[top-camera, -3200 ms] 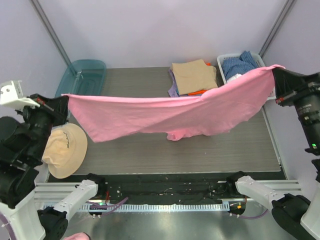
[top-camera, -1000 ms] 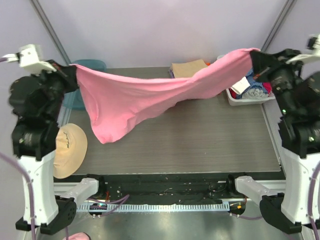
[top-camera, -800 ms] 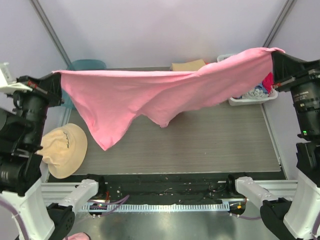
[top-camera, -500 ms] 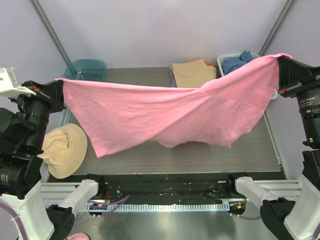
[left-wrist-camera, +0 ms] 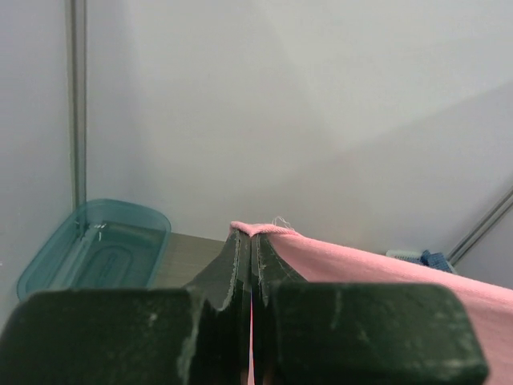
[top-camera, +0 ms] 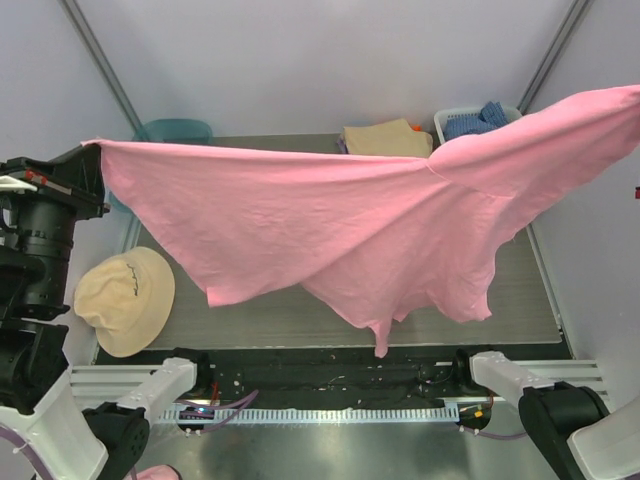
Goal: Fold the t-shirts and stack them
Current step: Flatten the tshirt out
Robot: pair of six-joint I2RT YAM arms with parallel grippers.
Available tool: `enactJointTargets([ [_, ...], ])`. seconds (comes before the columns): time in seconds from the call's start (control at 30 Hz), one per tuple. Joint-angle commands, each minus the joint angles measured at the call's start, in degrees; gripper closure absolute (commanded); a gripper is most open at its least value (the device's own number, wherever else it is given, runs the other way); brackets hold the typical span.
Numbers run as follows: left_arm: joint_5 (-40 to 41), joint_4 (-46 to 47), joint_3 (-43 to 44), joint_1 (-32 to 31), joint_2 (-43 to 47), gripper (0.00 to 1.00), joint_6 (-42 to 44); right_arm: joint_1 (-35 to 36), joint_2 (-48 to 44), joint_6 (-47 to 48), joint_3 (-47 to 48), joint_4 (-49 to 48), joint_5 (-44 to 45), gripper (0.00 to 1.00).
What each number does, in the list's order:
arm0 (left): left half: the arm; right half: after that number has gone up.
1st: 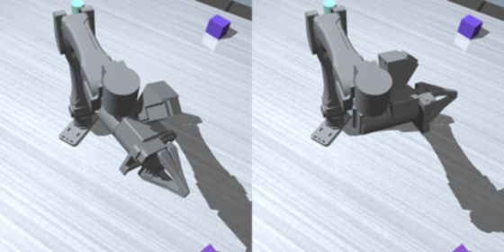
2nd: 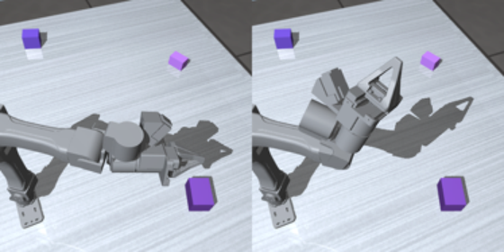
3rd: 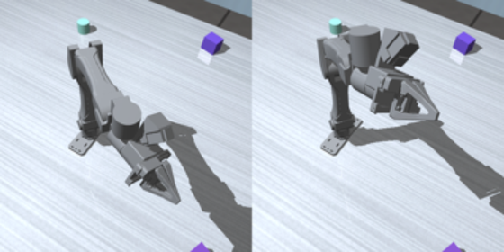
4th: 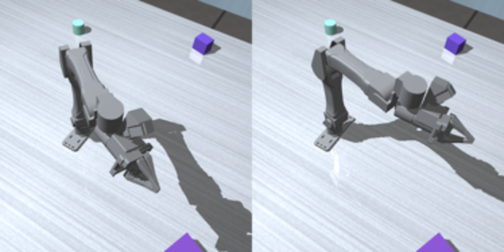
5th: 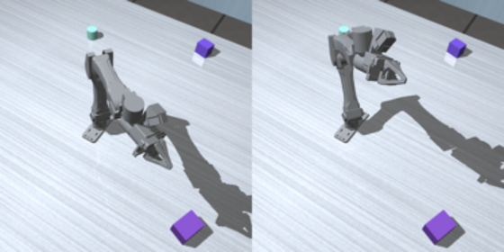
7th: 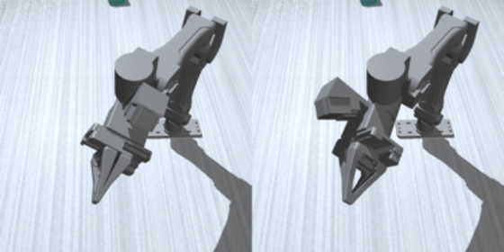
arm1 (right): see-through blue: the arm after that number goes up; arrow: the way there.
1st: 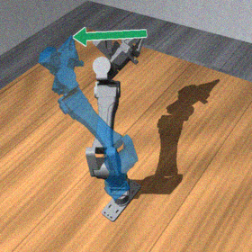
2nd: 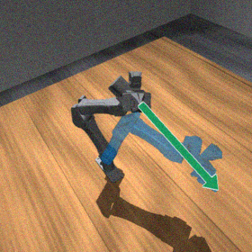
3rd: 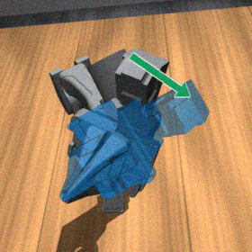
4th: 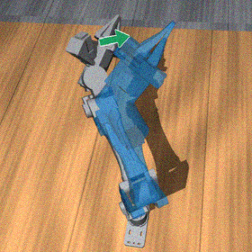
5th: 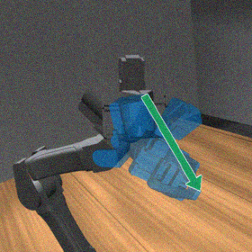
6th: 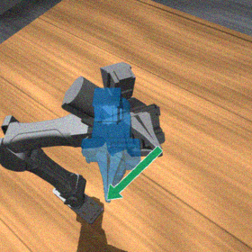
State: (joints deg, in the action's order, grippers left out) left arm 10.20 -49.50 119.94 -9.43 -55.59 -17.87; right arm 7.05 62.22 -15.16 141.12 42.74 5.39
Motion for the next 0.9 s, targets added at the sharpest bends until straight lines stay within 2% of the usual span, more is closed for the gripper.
enactJointTargets([
  [0.0,1.2,2.3,-6.0,-0.1,0.7,1.0,1.7,-0.1,-0.9,0.7,-8.3,-2.0,1.8,0.99],
  [0.13,0.8,5.5,-14.3,-0.1,1.6,1.0,1.8,-0.1,-3.1,0.7,-17.5,-2.8,2.8,0.99],
  [0.2,0.8,9.1,-18.7,-0.1,0.9,1.0,2.1,-0.2,-2.6,0.6,-23.4,-6.5,3.0,0.99],
  [0.27,0.5,12.0,-20.6,-0.1,-1.9,1.0,2.7,-0.1,-0.1,0.8,-27.5,-9.9,3.1,0.99],
  [0.33,0.6,16.9,-21.2,-0.1,-6.4,1.0,4.2,-0.1,3.1,1.4,-27.6,-14.3,3.6,0.99],
  [0.43,0.6,21.3,-16.0,-0.1,-14.9,1.0,6.1,0.0,13.5,2.5,-20.7,-17.5,2.6,0.99],
  [0.47,0.5,22.4,-14.1,-0.1,-17.5,1.0,6.5,-0.1,18.9,3.0,-14.0,-17.7,2.2,0.99],
  [0.5,0.3,24.2,-9.6,0.1,-19.9,1.0,6.9,-0.1,22.5,3.3,-10.0,-17.9,1.7,0.99],
  [0.53,-0.9,24.4,-6.6,0.2,-22.2,1.0,7.1,-0.1,25.3,3.6,-1.5,-17.7,0.3,0.99],
  [0.6,-2.1,23.9,4.4,1.0,-30.0,1.0,7.0,-0.1,33.0,4.0,7.1,-17.6,-0.8,0.99],
  [0.67,-4.8,22.7,12.4,1.5,-36.0,1.0,5.4,-0.5,35.7,3.6,15.3,-17.6,-2.6,0.99],
  [0.7,-5.3,21.6,18.6,1.7,-36.9,1.0,5.2,-0.5,34.9,3.6,15.6,-18.1,-2.8,0.99],
  [0.73,-5.5,21.5,20.2,1.6,-37.1,1.0,4.9,-0.5,33.0,3.7,14.4,-18.5,-3.2,0.99],
  [0.8,-6.9,23.7,16.0,1.7,-32.9,1.0,4.2,-0.5,27.8,3.4,2.3,-21.7,-4.2,0.99],
  [0.83,-7.6,25.7,11.6,1.7,-30.4,1.0,4.0,-0.5,21.1,2.9,-8.5,-23.4,-4.6,0.99],
  [0.87,-8.1,27.8,1.2,1.6,-26.9,1.0,3.0,-0.5,18.2,2.8,-12.9,-24.4,-4.7,0.99],
])
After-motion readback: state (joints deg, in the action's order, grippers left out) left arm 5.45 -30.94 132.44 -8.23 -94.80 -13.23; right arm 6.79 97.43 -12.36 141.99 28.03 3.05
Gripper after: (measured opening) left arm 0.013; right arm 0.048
